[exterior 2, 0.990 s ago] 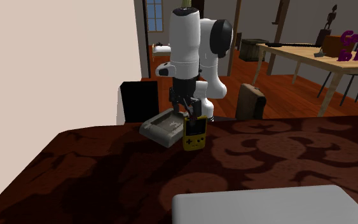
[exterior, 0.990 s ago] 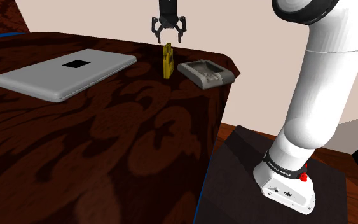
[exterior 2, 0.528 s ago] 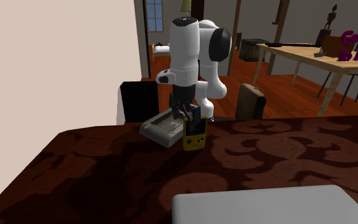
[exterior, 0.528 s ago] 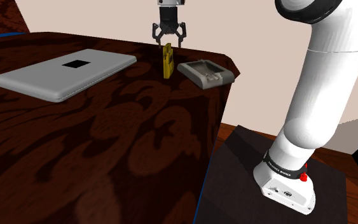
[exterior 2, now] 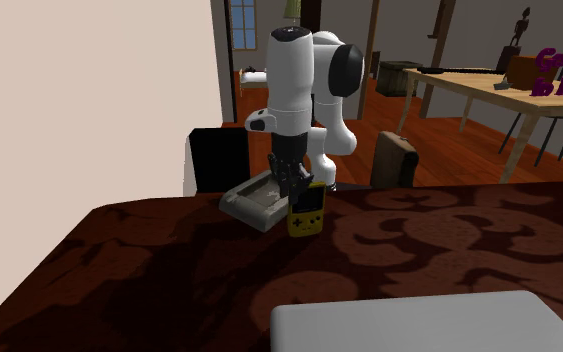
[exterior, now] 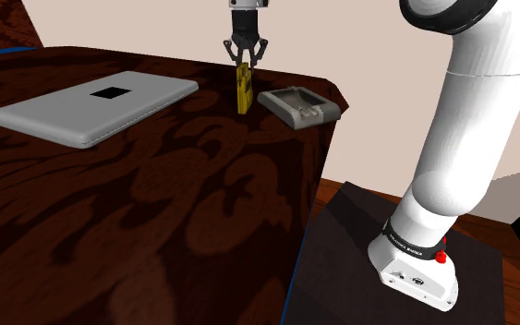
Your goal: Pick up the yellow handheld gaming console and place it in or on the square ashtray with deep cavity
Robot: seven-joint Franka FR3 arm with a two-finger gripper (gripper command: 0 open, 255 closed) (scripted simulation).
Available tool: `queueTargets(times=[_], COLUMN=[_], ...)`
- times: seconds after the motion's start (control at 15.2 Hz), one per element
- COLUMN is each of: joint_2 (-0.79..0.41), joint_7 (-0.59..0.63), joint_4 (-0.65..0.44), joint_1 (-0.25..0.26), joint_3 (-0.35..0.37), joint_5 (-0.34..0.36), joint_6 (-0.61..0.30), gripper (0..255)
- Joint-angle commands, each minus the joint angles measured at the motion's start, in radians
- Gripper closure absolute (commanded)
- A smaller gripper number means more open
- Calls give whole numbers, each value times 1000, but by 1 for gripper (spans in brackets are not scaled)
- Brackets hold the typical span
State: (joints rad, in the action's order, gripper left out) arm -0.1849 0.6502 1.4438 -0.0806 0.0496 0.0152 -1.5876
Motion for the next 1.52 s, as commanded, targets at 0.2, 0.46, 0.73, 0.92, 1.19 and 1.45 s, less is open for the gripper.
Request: queueTargets(times=[0.2,0.46,0.73,0.92,1.19,1.45], joint_2=[0,-6,-24,-42,-72,-115], joint_7=[0,0,0,0,0,1], joint_4=[0,-35,-115,-181,-281,-402], joint_1=[0,0,1,2,4,6], joint_3=[0,0,0,1,1,1], joint_5=[0,0,1,2,4,7], joint_6=[0,29,91,140,210,288], gripper=[255,255,255,255,255,255])
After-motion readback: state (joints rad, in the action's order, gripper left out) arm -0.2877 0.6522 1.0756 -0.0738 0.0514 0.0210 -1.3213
